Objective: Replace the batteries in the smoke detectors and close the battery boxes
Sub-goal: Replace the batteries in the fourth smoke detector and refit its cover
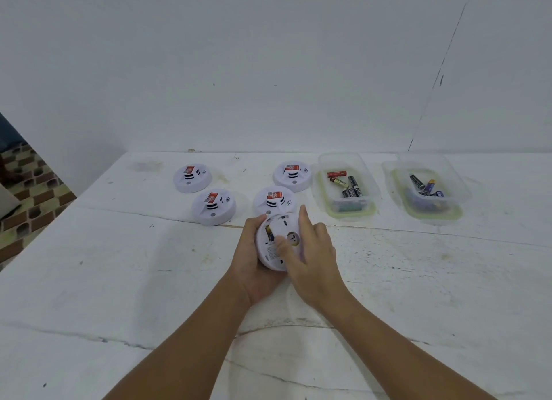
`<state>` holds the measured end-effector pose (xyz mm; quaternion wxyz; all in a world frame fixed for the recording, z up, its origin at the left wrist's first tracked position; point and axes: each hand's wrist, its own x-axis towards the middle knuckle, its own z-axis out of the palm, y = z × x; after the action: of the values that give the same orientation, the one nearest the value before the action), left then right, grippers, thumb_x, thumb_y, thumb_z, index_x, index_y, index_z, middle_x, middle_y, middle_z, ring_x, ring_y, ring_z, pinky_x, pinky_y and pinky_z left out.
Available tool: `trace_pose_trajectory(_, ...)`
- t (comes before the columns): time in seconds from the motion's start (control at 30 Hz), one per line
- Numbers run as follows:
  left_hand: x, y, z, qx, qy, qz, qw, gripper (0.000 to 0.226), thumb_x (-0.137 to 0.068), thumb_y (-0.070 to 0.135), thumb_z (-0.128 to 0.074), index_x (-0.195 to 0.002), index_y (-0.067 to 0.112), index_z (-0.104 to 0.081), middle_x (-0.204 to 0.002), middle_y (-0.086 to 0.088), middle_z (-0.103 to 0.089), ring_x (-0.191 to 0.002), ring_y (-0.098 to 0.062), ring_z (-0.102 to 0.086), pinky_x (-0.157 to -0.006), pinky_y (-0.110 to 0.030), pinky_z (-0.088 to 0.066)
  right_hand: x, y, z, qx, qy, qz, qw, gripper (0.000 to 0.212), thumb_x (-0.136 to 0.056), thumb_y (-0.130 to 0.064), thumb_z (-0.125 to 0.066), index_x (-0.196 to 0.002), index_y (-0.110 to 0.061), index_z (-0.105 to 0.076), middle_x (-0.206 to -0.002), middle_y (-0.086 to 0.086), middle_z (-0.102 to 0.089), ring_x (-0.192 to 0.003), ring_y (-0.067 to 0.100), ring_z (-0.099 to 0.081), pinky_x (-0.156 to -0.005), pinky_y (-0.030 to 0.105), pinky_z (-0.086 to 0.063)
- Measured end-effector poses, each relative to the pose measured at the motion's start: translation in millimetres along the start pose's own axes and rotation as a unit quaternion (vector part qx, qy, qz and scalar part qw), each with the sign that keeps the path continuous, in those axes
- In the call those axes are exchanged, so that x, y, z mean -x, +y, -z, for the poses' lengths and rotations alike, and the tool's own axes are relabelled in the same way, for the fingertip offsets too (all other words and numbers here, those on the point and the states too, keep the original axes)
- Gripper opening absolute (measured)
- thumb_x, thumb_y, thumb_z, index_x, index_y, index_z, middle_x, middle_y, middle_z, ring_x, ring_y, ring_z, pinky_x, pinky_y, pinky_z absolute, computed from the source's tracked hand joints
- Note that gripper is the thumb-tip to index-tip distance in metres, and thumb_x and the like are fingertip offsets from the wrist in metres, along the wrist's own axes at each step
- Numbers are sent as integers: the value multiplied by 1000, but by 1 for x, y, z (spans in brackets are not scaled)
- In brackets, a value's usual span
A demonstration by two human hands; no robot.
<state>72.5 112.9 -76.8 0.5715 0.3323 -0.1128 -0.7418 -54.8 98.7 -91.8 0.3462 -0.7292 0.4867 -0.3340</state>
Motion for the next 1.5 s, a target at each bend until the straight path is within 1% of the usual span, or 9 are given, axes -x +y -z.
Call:
trace_pose_trajectory(0.07,0,0,0,10,1,-2,1000,51,-97,46,-50,-131,13,-70,-119,-15,-71,-102,-29,-70,-91,-41,-58,-1,4,-4,23,13,13,1000,93,-91,-76,-36,-165,-33,-1,-105,-14,-35,-106,13,-44,-106,43,-41)
trace_pose_trajectory(0.2,0,-1,1,-4,-3,-5,1000,50,-100,44,-48,-135,12,-64,-112,-14,-71,-99,-28,-69,-86,-39,-59,1,6,-5,88,17,44,995,97,-88,-80,-29,-165,-30,1,-113,-7,-34,-109,13,-39,-104,37,-37)
trace_pose_trajectory(0.4,-1,-1,1,-10,-2,-9,1000,46,-99,41,-50,-134,14,-64,-116,-13,-67,-106,-27,-65,-97,-39,-51,1,3,-10,90,68,45,993,88,-89,-76,-36,-163,-29,-30,-121,-10,-28,-111,12,-27,-106,35,-33)
trace_pose_trajectory(0.63,-2,-1,1,-15,-12,-9,1000,40,-102,42,-46,-124,12,-63,-102,-11,-69,-95,-25,-68,-79,-37,-59,1,-2,-4,42,92,56,993,80,-86,-72,-53,-153,-27,-49,-118,-9,-47,-115,13,-49,-104,45,-42)
trace_pose_trajectory(0.8,0,-2,-2,-4,-16,-11,1000,38,-99,41,-49,-104,13,-74,-99,-11,-67,-93,-24,-68,-86,-34,-54,0,-8,-7,9,119,17,993,74,-77,-76,-62,-135,-32,-59,-113,-12,-52,-104,12,-58,-98,49,-49)
trace_pose_trajectory(0.93,1,-3,-1,-2,-12,-8,1000,43,-101,41,-47,-104,12,-77,-103,-12,-71,-94,-25,-71,-84,-36,-58,3,-6,-9,18,130,8,991,73,-77,-79,-60,-132,-31,-61,-113,-13,-53,-104,12,-59,-99,49,-47)
trace_pose_trajectory(1.13,2,-2,-2,-2,-8,0,1000,45,-101,43,-46,-101,9,-76,-100,-12,-72,-88,-25,-74,-73,-34,-62,6,-4,-8,22,121,11,992,76,-76,-80,-58,-134,-31,-63,-112,-16,-49,-108,8,-56,-99,36,-36)
trace_pose_trajectory(1.37,2,-1,-2,6,-2,8,1000,45,-100,44,-48,-108,10,-76,-105,-13,-73,-92,-27,-73,-77,-37,-62,4,-6,-4,18,126,0,992,75,-76,-81,-58,-132,-31,-65,-108,-16,-49,-106,9,-56,-102,49,-44)
trace_pose_trajectory(1.5,1,-1,-1,-2,11,10,1000,40,-98,45,-52,-109,12,-72,-102,-12,-70,-93,-25,-70,-83,-37,-57,9,-6,-4,26,108,19,994,79,-76,-81,-57,-136,-31,-64,-111,-14,-50,-108,5,-54,-108,48,-38)
